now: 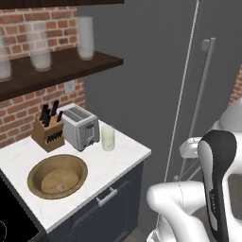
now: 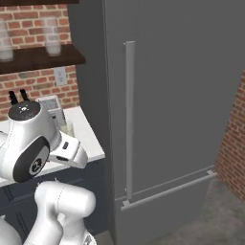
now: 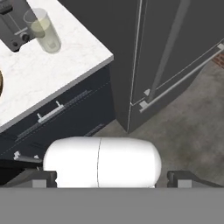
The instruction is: Grab a lemon wedge from the fridge and one ice cube from the ice bowl, and put them in the glass of lemonade.
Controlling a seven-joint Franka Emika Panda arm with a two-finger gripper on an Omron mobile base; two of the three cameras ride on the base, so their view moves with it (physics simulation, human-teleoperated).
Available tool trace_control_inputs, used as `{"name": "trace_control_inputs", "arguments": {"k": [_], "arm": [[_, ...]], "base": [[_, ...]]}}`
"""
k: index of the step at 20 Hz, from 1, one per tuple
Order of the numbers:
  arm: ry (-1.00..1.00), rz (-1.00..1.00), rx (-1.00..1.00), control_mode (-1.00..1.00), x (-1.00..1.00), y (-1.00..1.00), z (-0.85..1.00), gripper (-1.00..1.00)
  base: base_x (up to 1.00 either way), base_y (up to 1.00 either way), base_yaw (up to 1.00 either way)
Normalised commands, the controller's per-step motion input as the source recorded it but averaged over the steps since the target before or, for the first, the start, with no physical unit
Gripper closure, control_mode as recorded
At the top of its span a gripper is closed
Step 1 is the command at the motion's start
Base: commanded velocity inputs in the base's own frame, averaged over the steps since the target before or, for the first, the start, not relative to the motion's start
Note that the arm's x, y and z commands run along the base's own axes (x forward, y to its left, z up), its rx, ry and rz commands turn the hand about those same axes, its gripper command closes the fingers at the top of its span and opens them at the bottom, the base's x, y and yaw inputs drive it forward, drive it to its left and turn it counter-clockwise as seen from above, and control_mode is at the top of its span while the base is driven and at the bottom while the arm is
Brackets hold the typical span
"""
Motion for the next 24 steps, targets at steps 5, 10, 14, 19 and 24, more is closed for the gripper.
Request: {"name": "trace_control_inputs", "arguments": {"k": [5,10,14,19,24], "arm": [[0.0,0.0,0.0,1.0,0.0,0.0,0.0,-1.0],[0.0,0.0,0.0,1.0,0.0,0.0,0.0,-1.0],[0.0,0.0,0.0,1.0,0.0,0.0,0.0,-1.0],[-0.14,0.03,0.03,-1.0,-0.2,0.0,0.0,-1.0],[-0.36,0.08,-0.04,-1.0,-0.07,-0.24,0.25,-1.0]], "base": [[-0.34,-0.25,-0.1],[-0.27,-0.39,-0.09],[-0.08,-0.04,-0.04],[0.0,0.0,0.0],[0.0,0.0,0.0]]}}
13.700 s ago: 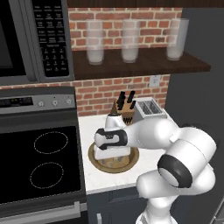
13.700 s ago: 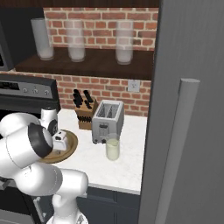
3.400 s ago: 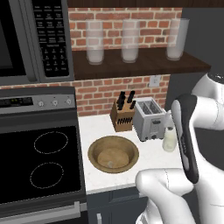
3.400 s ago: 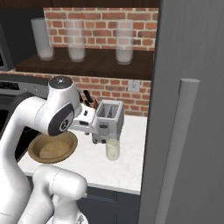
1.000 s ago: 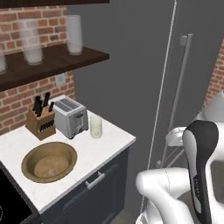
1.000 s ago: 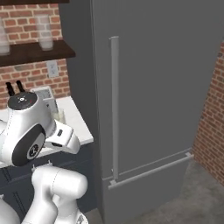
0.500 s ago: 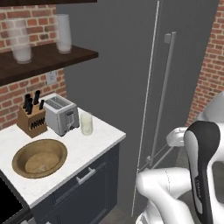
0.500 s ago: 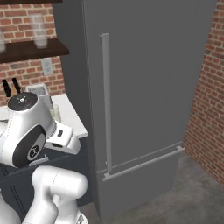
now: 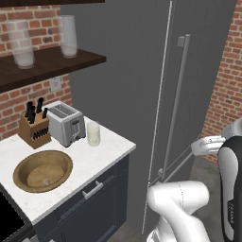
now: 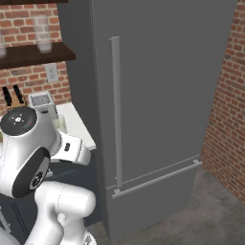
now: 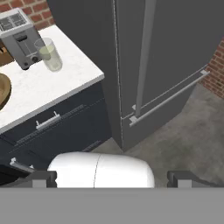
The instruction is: Grab a lemon wedge from the fridge and one ice cube from the ice bowl, and put them in the glass of lemonade.
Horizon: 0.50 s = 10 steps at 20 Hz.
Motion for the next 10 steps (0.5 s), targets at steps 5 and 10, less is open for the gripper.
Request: {"name": "trace_control_inputs", "arguments": {"k": [5,10], "arm": [[-0.24,0.15,-0.14,-1.0,0.13,-0.24,0.58,-1.0],[0.05,0.21,-0.05,-1.0,0.83,-0.52,0.66,-1.0]], "base": [[0.0,0.0,0.0],[0.0,0.0,0.0]]}}
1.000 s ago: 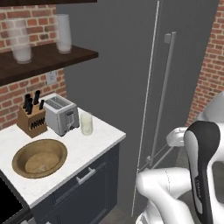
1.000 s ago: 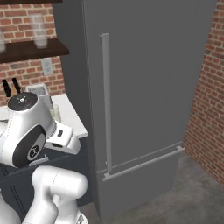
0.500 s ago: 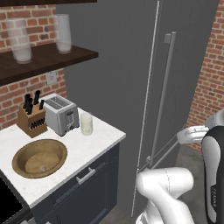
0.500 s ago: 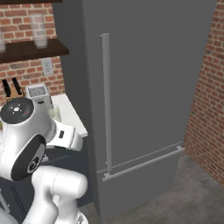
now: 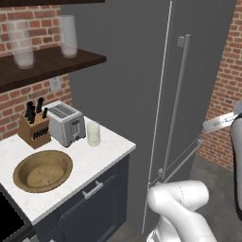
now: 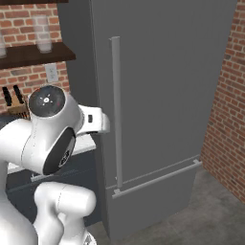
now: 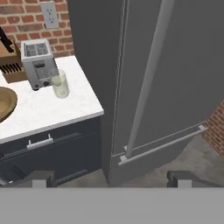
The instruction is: Grab a lemon wedge from the fridge and one ice cube from the ice bowl, and put them in the glass of lemonade.
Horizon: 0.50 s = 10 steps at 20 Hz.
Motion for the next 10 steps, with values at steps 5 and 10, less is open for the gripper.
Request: {"name": "trace_control_inputs", "arguments": {"k": [5,10], "arm": [[0.09,0.05,-0.05,-1.0,1.0,-0.42,0.17,-1.0],[0.01,0.0,0.0,-1.0,0.95,-0.07,-0.15,-1.0]], "base": [[0.0,0.0,0.0],[0.0,0.0,0.0]]}}
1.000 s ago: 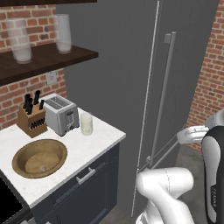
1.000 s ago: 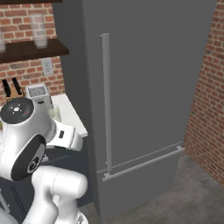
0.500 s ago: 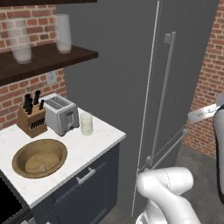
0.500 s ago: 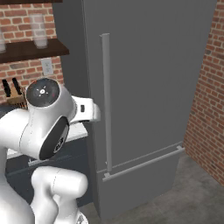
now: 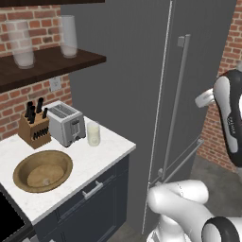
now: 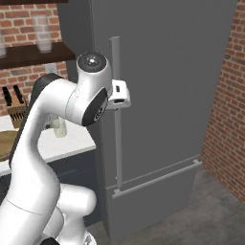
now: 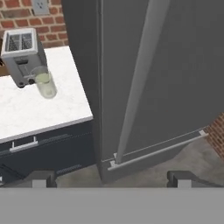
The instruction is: Grab a lemon wedge from the fridge and one ice cube from the ice bowl, and put them in the glass of lemonade.
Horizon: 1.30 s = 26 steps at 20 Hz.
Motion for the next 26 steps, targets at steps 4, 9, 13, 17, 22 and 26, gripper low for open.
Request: {"name": "trace_control_inputs", "arguments": {"k": [4,9,13,17,22,26], "arm": [[-0.03,0.0,0.0,-1.0,0.94,0.0,-0.44,-1.0],[-0.04,0.0,0.03,-1.0,0.62,0.0,-0.33,-1.0],[-0.09,0.0,0.15,-1.0,0.23,0.0,-0.03,-1.0],[-0.09,0.01,0.23,-1.0,0.23,0.0,0.0,-1.0],[-0.03,0.02,0.23,-1.0,0.34,0.0,0.0,-1.0],[-0.09,0.06,0.14,-1.0,0.17,0.0,-0.01,-1.0]], "base": [[0.0,0.0,0.0],[0.0,0.0,0.0],[0.0,0.0,0.0],[0.0,0.0,0.0],[0.0,0.0,0.0],[0.0,0.0,0.0]]}}
